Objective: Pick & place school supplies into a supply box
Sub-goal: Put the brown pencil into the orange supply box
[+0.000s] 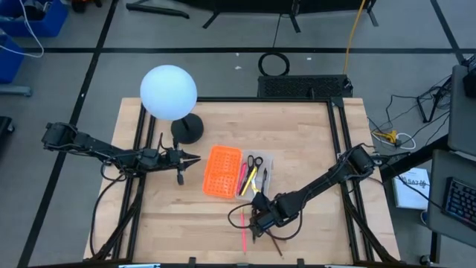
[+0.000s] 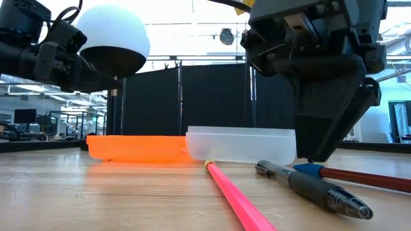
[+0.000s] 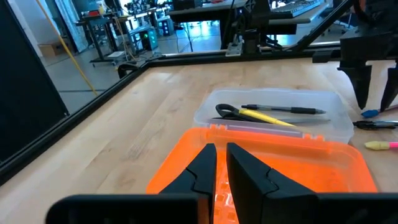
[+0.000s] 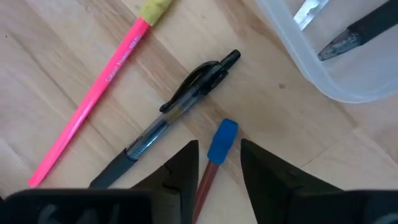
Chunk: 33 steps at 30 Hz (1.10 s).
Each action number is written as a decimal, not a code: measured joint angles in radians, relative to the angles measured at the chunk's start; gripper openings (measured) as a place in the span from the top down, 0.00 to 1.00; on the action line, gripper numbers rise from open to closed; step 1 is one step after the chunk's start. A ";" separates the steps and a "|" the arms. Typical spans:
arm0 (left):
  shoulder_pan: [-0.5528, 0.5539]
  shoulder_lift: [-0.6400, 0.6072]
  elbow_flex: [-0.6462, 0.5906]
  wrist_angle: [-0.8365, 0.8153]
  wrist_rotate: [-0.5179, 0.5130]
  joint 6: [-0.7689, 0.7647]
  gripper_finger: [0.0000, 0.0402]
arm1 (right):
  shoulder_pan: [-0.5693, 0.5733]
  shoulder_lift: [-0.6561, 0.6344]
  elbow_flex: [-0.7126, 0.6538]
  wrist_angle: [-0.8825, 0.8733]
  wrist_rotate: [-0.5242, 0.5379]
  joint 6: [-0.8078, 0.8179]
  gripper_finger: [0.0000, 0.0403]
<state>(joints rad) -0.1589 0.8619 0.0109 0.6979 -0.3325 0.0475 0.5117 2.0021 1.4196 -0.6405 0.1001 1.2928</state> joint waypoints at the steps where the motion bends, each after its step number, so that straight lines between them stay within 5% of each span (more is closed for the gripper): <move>1: 0.000 0.000 0.000 0.000 0.000 0.000 0.88 | 0.000 0.003 0.000 0.000 0.000 -0.004 0.70; 12: 0.001 0.000 0.000 -0.007 -0.007 0.028 0.88 | 0.000 0.088 0.005 -0.065 -0.022 -0.049 0.65; 21: 0.001 0.000 0.000 -0.008 -0.012 0.029 0.88 | -0.010 0.144 0.007 -0.176 -0.088 -0.024 0.92; 33: 0.000 0.000 0.000 -0.045 -0.011 0.018 0.88 | -0.022 -0.070 -0.009 -0.148 -0.196 -0.046 0.96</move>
<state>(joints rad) -0.1585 0.8616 0.0109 0.6525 -0.3439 0.0657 0.4898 1.9320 1.4102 -0.7883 -0.0963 1.2464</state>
